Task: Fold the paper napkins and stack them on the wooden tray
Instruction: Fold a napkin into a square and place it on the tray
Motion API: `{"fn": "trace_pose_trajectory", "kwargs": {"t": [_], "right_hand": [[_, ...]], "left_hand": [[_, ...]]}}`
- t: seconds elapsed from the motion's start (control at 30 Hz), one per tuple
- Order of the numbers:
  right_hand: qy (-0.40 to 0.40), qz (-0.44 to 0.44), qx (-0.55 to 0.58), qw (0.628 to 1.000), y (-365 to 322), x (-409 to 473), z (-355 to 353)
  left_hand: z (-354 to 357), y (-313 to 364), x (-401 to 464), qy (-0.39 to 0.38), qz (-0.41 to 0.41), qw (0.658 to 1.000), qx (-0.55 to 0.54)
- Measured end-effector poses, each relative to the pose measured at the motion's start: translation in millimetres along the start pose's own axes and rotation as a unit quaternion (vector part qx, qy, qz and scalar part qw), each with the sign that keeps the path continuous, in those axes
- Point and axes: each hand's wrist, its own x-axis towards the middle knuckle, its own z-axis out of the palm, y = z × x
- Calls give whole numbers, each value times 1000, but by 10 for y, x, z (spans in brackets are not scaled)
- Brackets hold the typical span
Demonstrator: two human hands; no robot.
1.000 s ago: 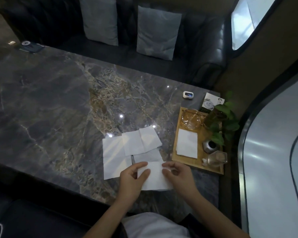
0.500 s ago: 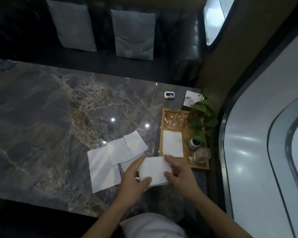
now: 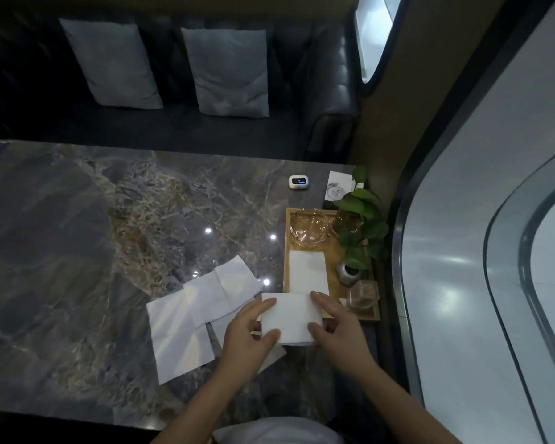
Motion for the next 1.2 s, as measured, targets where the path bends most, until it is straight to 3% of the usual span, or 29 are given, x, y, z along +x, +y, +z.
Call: {"fn": "trace_pose_trajectory", "kwargs": {"t": [0.33, 0.53, 0.77, 1.0, 1.2], "right_hand": [[75, 42, 34, 996, 17, 167, -112], [79, 62, 28, 995, 30, 268, -141], [17, 101, 194, 976, -90, 471, -185], [83, 84, 142, 983, -4, 552, -180], [81, 76, 107, 988, 66, 608, -132]], "left_hand": [[105, 254, 649, 1, -38, 999, -28], [138, 415, 946, -51, -70, 991, -100], [209, 505, 1050, -100, -84, 984, -123], [234, 408, 978, -81, -135, 973, -168], [324, 284, 934, -72, -148, 982, -87]]}}
